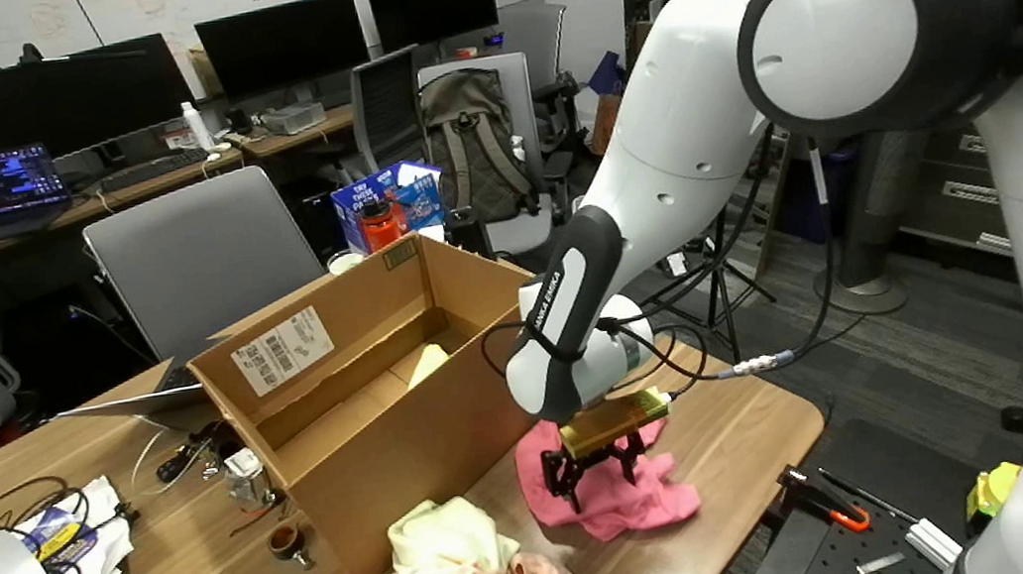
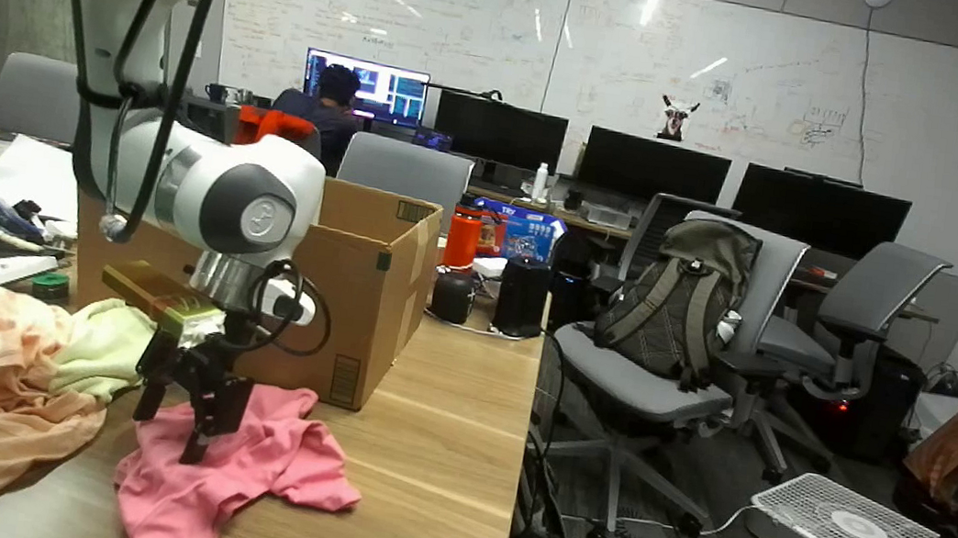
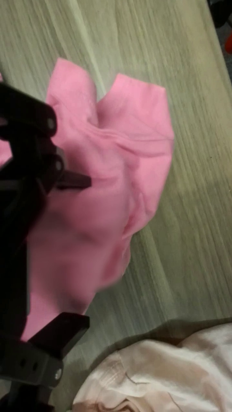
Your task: Put the yellow towel, the pink and peach shirt in the box and the green towel respectively
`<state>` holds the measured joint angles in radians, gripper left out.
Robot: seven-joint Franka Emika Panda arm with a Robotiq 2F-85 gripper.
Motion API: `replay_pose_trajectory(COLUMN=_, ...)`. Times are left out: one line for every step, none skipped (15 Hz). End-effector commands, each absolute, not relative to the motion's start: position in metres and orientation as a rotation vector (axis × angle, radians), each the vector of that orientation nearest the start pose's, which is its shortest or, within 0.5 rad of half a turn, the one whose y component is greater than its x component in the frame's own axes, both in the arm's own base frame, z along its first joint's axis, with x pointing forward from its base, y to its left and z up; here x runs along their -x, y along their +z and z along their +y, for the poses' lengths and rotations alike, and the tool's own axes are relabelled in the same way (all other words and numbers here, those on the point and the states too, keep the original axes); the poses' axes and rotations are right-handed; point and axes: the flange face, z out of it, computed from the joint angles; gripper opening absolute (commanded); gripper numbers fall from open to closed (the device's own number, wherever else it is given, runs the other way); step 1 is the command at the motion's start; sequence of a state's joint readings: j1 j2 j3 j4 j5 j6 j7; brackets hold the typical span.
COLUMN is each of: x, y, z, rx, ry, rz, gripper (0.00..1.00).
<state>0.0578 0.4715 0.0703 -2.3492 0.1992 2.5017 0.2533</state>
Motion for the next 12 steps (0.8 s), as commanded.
replay_pose_trajectory(x=-0.475, y=0.098, z=0.065, rx=2.99, ry=0.496, rz=0.436, gripper=1.0)
replay_pose_trajectory(x=-0.477, y=0.095, z=0.064, rx=2.992, ry=0.496, rz=0.436, gripper=1.0)
replay_pose_trajectory(x=-0.478, y=0.092, z=0.063, rx=2.994, ry=0.497, rz=0.437, gripper=1.0)
replay_pose_trajectory(x=-0.48, y=0.09, z=0.062, rx=2.996, ry=0.498, rz=0.44, gripper=1.0)
replay_pose_trajectory(x=-0.482, y=0.088, z=0.062, rx=2.996, ry=0.5, rz=0.444, gripper=1.0)
replay_pose_trajectory(x=-0.483, y=0.086, z=0.06, rx=2.998, ry=0.496, rz=0.448, gripper=1.0)
replay_pose_trajectory(x=-0.485, y=0.086, z=0.06, rx=2.996, ry=0.495, rz=0.451, gripper=0.75)
replay_pose_trajectory(x=-0.486, y=0.085, z=0.059, rx=2.998, ry=0.492, rz=0.453, gripper=0.73)
replay_pose_trajectory(x=-0.487, y=0.085, z=0.059, rx=2.998, ry=0.486, rz=0.454, gripper=0.66)
replay_pose_trajectory(x=-0.489, y=0.086, z=0.059, rx=2.998, ry=0.48, rz=0.456, gripper=0.58)
replay_pose_trajectory(x=-0.49, y=0.087, z=0.059, rx=2.999, ry=0.475, rz=0.456, gripper=0.49)
replay_pose_trajectory(x=-0.491, y=0.089, z=0.06, rx=3.0, ry=0.47, rz=0.456, gripper=0.42)
